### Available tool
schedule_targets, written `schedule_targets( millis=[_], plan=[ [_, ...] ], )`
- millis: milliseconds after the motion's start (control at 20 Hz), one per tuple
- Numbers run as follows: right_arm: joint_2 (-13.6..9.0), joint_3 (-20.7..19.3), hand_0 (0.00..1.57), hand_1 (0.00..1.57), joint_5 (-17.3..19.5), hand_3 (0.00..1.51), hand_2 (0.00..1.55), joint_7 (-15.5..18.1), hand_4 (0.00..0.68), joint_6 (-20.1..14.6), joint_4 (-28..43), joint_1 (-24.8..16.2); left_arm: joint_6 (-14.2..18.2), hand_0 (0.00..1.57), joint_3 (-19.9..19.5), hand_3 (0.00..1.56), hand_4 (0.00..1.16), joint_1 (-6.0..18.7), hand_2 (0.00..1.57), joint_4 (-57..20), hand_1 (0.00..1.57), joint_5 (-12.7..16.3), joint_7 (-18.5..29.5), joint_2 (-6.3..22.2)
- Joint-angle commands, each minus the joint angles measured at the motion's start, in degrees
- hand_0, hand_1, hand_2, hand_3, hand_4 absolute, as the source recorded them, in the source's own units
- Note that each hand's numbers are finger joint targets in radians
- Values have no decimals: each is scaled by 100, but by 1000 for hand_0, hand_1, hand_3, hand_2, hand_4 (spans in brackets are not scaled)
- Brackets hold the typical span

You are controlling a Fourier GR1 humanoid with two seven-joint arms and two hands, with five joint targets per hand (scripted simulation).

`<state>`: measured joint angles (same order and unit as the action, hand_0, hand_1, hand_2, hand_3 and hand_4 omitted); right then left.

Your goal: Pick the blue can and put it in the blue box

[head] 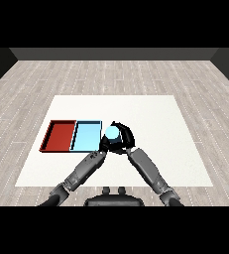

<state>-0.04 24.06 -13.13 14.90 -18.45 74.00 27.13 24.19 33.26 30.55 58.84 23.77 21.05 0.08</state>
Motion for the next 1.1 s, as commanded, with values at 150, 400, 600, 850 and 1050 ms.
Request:
schedule_targets(
  millis=[150,400,600,850,1050],
  plan=[
    [4,341,1461,1461,87,1370,1461,302,535,-81,-240,-101,396,0,468,0,0,113,0,-31,0,361,165,-7],
    [0,333,1441,1441,-109,1352,1448,-122,487,-180,-211,390,-2,0,24,0,0,219,0,-64,0,-88,-98,-2],
    [-41,223,1444,1444,47,1358,1443,-33,504,-43,-24,181,963,0,541,0,465,144,0,-22,0,19,-248,-1],
    [-2,149,1424,1424,-217,1375,1459,207,513,-49,-249,320,1114,1571,408,1486,1149,457,1571,-651,1571,712,196,-1],
    [-2,468,1417,1417,-151,1370,1455,-154,527,-222,240,127,1153,1571,284,1458,1129,500,1555,-252,1571,359,-496,160]
  ],
)
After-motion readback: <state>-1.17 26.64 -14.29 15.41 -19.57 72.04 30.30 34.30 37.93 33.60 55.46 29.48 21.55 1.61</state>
